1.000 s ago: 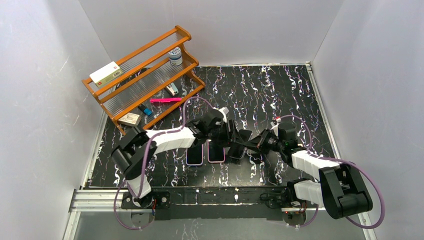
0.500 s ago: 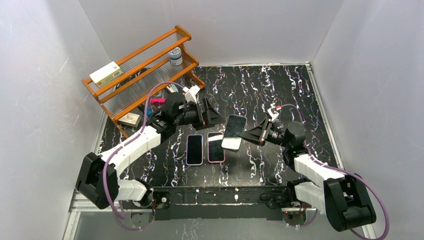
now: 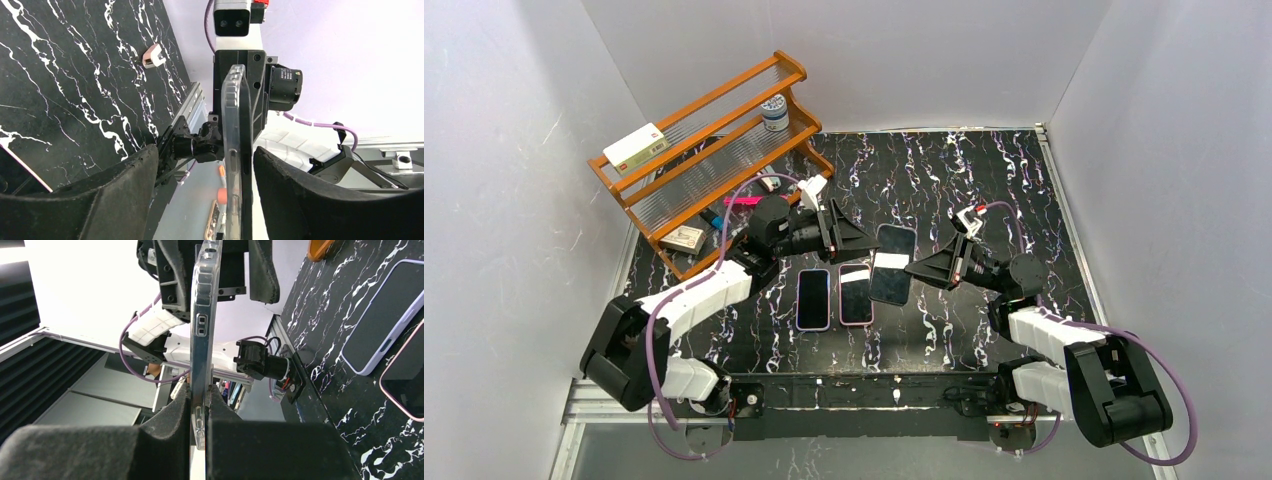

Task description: Put the phone into the phone case

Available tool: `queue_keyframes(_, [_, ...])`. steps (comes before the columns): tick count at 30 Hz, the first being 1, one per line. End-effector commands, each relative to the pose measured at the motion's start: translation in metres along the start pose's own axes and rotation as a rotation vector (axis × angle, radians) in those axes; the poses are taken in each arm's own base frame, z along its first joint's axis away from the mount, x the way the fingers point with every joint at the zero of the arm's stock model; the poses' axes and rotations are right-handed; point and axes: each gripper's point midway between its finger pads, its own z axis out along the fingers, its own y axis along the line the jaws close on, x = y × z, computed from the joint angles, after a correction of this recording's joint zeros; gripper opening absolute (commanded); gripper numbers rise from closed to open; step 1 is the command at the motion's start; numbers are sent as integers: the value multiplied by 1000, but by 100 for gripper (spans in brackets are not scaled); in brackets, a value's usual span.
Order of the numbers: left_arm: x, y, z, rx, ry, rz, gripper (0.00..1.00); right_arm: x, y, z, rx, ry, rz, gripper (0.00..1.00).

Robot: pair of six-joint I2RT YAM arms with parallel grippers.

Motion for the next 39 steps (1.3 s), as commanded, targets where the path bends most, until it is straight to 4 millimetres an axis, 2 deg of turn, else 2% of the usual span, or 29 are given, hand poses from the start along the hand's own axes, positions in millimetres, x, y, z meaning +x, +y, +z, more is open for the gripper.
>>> queue_keyframes(1, [0,-20,3,105,0,-12,65,4,22,2,-74,25,-81,1])
queue_keyframes(4, [10,-21,11,113,28,-21,63,5,21,5,-73,36,-81,1])
queue_keyframes(7, [21,-21,21,119,59,-30,54,6,19,7,-73,47,-78,1])
queue_keyframes(9, [24,-23,25,126,61,-29,38,7,19,8,-73,53,-76,1])
queue_keyframes(11, [23,-24,27,125,48,-29,18,9,17,8,-69,58,-69,3])
queue_keyframes(14, [22,-18,29,109,35,-47,1,9,13,9,-54,60,-63,20])
queue_keyframes(16, [22,-12,31,93,33,-69,0,8,11,11,-39,53,-62,33])
queue_keyframes(21, [24,-6,31,75,30,-95,0,3,6,18,0,44,-71,50])
queue_keyframes(23, [25,-7,31,78,37,-98,0,-1,4,22,18,39,-65,53])
queue_keyframes(26, [26,-9,31,82,50,-113,0,-9,0,24,35,4,-47,47])
queue_keyframes(28, [26,-10,31,81,51,-121,8,-14,-1,25,35,-28,-30,33])
queue_keyframes(29, [26,-11,30,79,51,-122,14,-16,0,25,33,-45,-25,24])
queue_keyframes(31, [28,-9,27,65,55,-118,29,-21,1,25,29,-86,-13,14])
queue_keyframes(33, [30,-8,24,54,59,-99,51,-28,1,24,31,-143,17,10])
queue_keyframes(36, [30,-11,15,52,44,-70,71,-43,-4,19,52,-268,77,8])
queue_keyframes(39, [33,-14,10,63,43,-55,77,-63,-4,7,33,-442,132,8])
